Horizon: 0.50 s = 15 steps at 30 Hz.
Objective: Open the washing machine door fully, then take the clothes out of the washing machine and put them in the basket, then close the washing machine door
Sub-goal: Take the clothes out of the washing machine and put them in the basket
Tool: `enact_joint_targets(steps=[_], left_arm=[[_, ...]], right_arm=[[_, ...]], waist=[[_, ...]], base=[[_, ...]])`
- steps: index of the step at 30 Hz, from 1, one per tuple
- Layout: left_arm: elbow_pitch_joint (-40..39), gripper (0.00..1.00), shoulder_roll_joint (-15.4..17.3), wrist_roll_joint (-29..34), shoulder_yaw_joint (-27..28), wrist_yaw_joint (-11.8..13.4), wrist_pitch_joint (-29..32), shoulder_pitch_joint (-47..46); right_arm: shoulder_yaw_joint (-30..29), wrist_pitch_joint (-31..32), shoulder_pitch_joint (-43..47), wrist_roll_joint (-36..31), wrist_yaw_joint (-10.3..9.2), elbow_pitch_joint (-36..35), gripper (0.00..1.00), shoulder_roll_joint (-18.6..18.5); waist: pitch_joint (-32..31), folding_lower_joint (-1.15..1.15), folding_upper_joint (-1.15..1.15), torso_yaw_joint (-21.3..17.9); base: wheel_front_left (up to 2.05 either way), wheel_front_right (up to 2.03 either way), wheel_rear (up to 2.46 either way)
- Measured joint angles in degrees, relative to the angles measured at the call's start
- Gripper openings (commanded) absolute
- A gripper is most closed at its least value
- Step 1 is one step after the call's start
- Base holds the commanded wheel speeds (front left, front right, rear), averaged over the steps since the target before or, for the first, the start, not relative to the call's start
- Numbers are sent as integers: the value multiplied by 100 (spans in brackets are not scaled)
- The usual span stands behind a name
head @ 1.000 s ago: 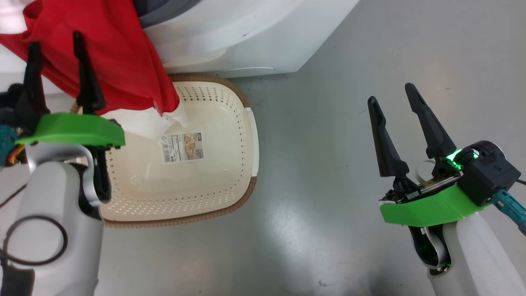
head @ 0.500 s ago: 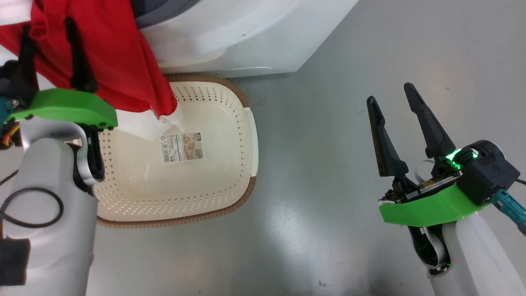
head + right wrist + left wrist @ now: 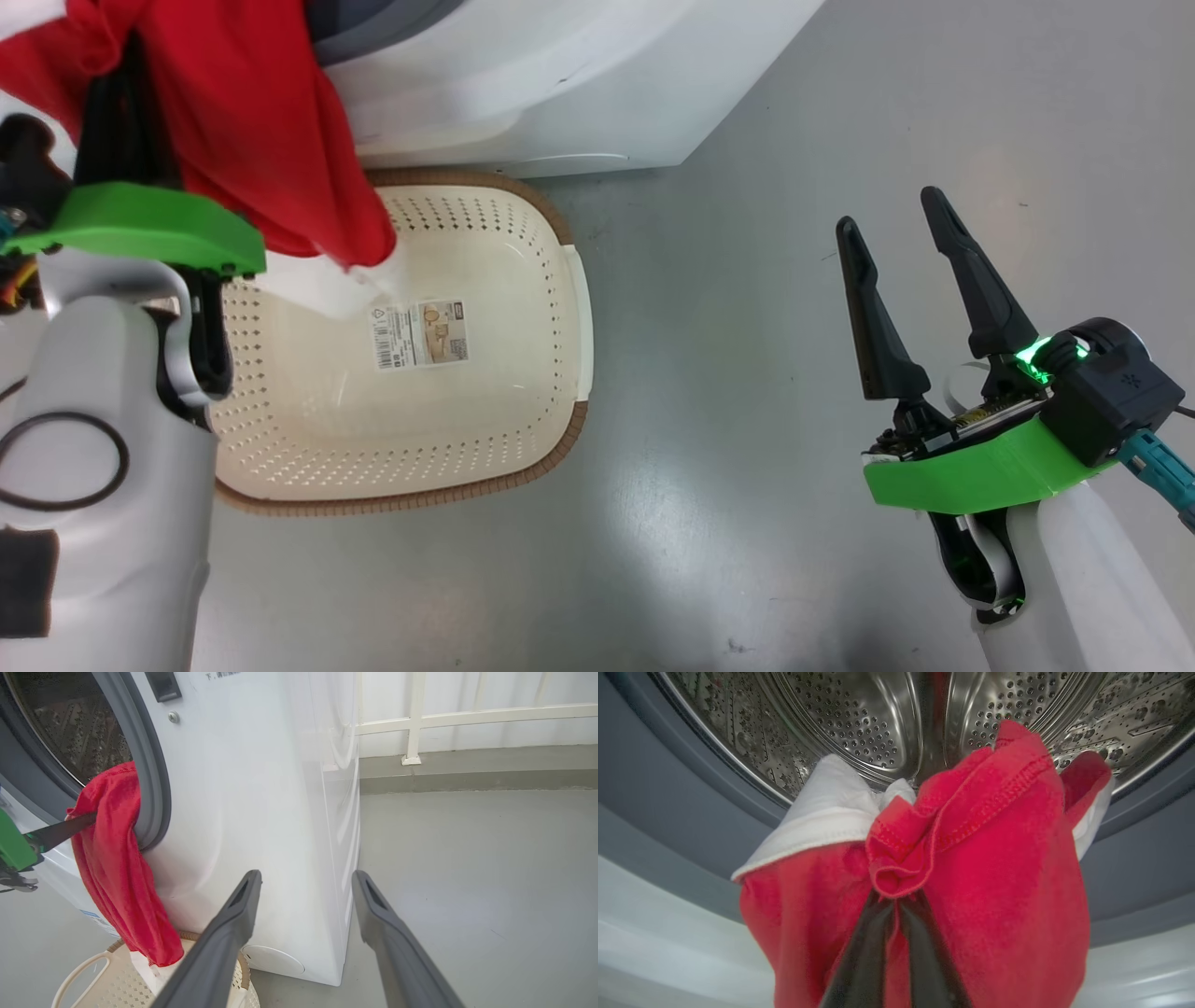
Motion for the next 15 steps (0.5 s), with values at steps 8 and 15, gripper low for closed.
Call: enact_joint_targets(steps=[8, 15], left_arm=[[-1189, 0, 2, 45, 100, -11, -9, 495], [-2428, 0, 15, 153, 67, 0, -20, 1244]], right_arm=[[-8, 0, 7, 1, 0, 1, 100, 1], [-15, 0, 16, 68, 0, 13, 100, 0]], waist=[[-59, 0, 0, 28], [-103, 0, 0, 62]], base=[[0, 0, 0], [0, 0, 0]])
